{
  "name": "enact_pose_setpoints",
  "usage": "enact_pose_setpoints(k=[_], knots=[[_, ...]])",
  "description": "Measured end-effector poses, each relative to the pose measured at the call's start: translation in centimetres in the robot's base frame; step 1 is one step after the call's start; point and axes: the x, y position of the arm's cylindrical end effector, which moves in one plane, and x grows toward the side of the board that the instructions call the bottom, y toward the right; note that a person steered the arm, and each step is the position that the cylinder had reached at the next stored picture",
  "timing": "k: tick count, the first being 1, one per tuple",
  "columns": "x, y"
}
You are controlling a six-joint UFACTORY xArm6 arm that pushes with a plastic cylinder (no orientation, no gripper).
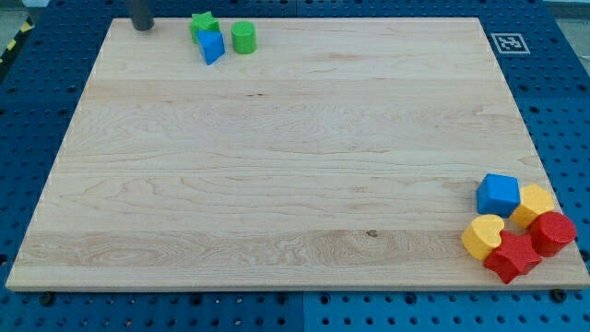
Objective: Push the green star along with green circle down a bit
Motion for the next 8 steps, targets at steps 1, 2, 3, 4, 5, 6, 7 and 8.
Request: enact_pose_setpoints(k=[1,2,3,4,5,6,7,8], knots=[[1.4,5.2],[3.6,7.2],[3.8,8.4],[3.2,8.2],[3.1,5.4],[1.7,4.9],[0.6,5.0],[1.5,6.2]])
